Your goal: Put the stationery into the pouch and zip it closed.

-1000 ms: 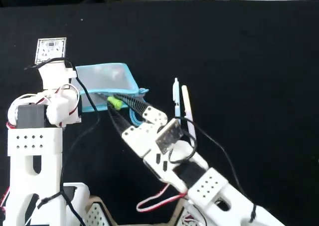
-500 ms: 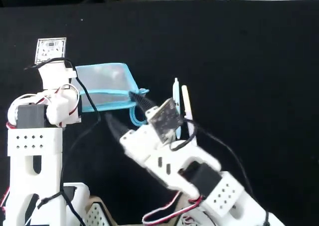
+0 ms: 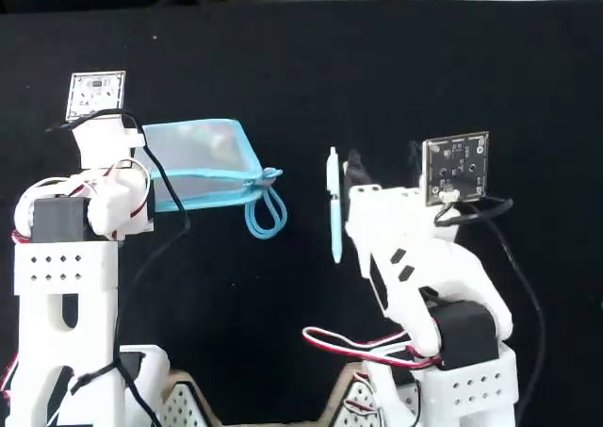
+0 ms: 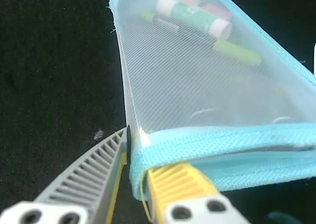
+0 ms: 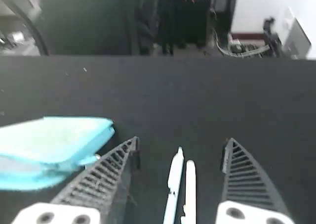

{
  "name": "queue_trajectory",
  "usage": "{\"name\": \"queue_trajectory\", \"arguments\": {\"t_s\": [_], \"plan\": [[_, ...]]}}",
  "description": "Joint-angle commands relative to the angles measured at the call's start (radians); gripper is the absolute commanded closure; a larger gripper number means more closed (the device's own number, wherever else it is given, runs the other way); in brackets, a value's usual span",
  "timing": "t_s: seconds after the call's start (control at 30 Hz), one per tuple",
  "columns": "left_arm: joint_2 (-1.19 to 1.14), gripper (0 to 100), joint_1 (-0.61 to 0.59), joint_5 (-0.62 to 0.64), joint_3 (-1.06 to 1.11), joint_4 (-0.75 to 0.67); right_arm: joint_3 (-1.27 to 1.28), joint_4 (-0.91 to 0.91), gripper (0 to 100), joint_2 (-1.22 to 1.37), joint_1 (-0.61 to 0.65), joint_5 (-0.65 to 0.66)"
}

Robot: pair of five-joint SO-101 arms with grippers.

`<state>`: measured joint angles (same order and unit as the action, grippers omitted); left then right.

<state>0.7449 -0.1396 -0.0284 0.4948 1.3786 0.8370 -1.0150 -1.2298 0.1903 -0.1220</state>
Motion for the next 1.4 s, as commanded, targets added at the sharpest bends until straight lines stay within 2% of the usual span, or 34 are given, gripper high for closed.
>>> {"name": "queue_trajectory", "arguments": {"t_s": [0.0, 0.2, 0.37, 0.47, 0.57, 0.73, 0.97, 1.07, 1.27, 1.37], "plan": [[0.006, 97, -0.01, -0.006, -0.005, 0.002, -0.065, -0.018, 74.1, 0.143, -0.023, -0.011], [0.006, 97, -0.01, -0.006, -0.004, 0.003, -0.101, 0.049, 74.3, 0.466, -0.031, -0.008], [0.006, 97, -0.01, -0.006, -0.004, 0.003, -0.151, 0.201, 85.4, 0.763, -0.14, -0.008], [0.006, 97, -0.01, -0.006, -0.004, 0.003, -0.203, 0.241, 86.8, 0.937, -0.153, 0.026], [0.006, 97, -0.01, -0.006, -0.004, 0.003, -0.3, 0.232, 86.8, 1.102, -0.123, 0.106], [0.006, 97, -0.01, -0.006, -0.004, 0.003, -0.473, 0.189, 86.8, 1.337, -0.1, 0.126], [0.006, 97, -0.01, -0.006, -0.004, 0.005, -0.691, 0.046, 80.5, 1.526, -0.097, 0.129], [0.006, 97, -0.01, -0.006, -0.004, 0.005, -0.751, 0.035, 80.5, 1.587, -0.101, 0.178], [0.006, 97, -0.01, -0.006, -0.004, 0.005, -0.831, 0.028, 86.2, 1.704, -0.1, 0.273], [0.006, 97, -0.01, -0.006, -0.004, 0.005, -0.854, -0.015, 93.8, 1.71, -0.127, 0.293]]}}
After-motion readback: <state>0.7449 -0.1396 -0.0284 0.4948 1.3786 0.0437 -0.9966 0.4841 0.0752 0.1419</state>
